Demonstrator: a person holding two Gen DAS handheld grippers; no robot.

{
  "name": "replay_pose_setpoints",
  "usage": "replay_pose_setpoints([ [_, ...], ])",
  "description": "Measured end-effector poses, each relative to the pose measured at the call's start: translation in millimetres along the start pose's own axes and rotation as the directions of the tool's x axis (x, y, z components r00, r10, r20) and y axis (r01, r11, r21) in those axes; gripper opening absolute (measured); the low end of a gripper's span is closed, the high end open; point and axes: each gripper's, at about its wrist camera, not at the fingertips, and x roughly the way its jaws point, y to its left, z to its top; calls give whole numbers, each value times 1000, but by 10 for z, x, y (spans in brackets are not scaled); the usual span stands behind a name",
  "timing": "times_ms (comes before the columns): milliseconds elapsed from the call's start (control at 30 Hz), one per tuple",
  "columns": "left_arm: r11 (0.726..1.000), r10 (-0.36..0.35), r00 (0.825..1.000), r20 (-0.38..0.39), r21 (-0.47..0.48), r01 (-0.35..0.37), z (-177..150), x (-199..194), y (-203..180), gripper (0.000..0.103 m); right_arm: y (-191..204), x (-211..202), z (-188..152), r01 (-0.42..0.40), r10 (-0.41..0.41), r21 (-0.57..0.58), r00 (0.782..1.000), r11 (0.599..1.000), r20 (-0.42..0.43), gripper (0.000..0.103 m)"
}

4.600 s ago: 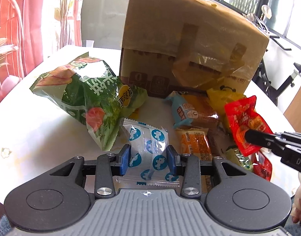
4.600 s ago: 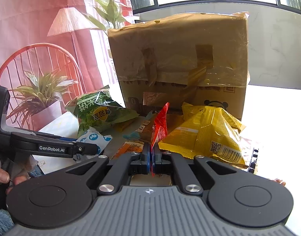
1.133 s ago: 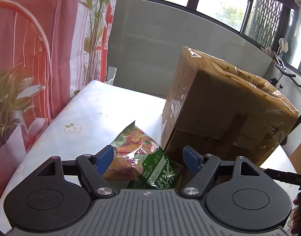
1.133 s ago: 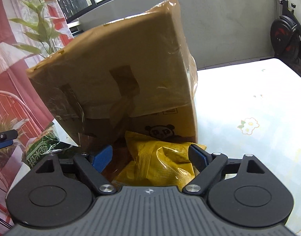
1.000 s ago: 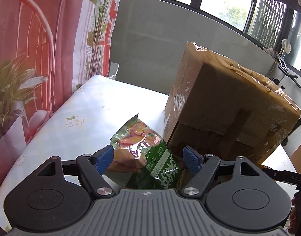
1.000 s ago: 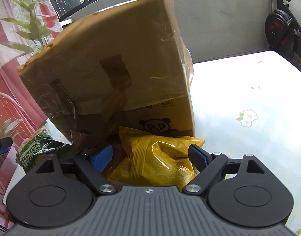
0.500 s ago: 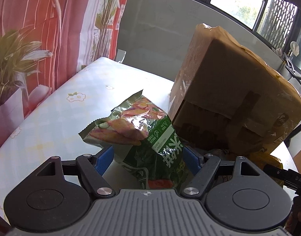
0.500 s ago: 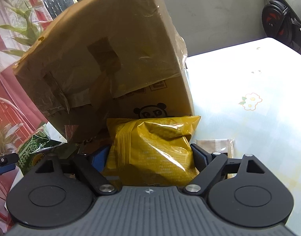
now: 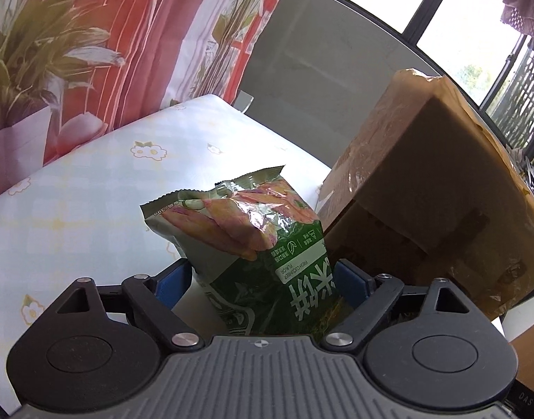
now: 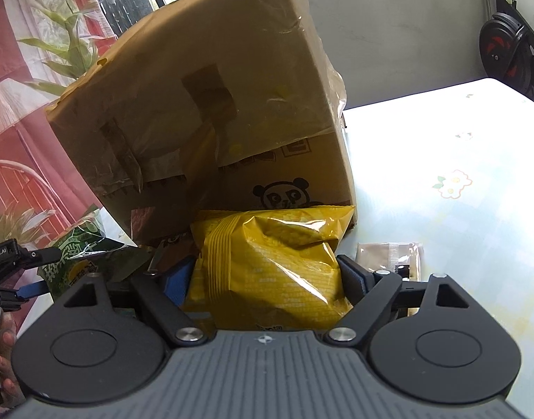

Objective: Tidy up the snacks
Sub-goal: 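Grasp the green chip bag with the left tool while the right tool grasps the yellow bag, then lift both bags and carry them toward the lined box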

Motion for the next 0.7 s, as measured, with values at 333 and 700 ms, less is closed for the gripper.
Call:
replay_pose_setpoints([
  [333, 996, -22, 1000, 4, -83, 22, -11, 308, 73, 100, 12, 28, -12, 3, -3, 8, 1000, 1000, -6, 85],
  [700, 999, -34, 997, 64, 35, 31, -13, -31, 9, 74, 1, 21, -6, 7, -7, 8, 1000, 1000, 0, 85],
])
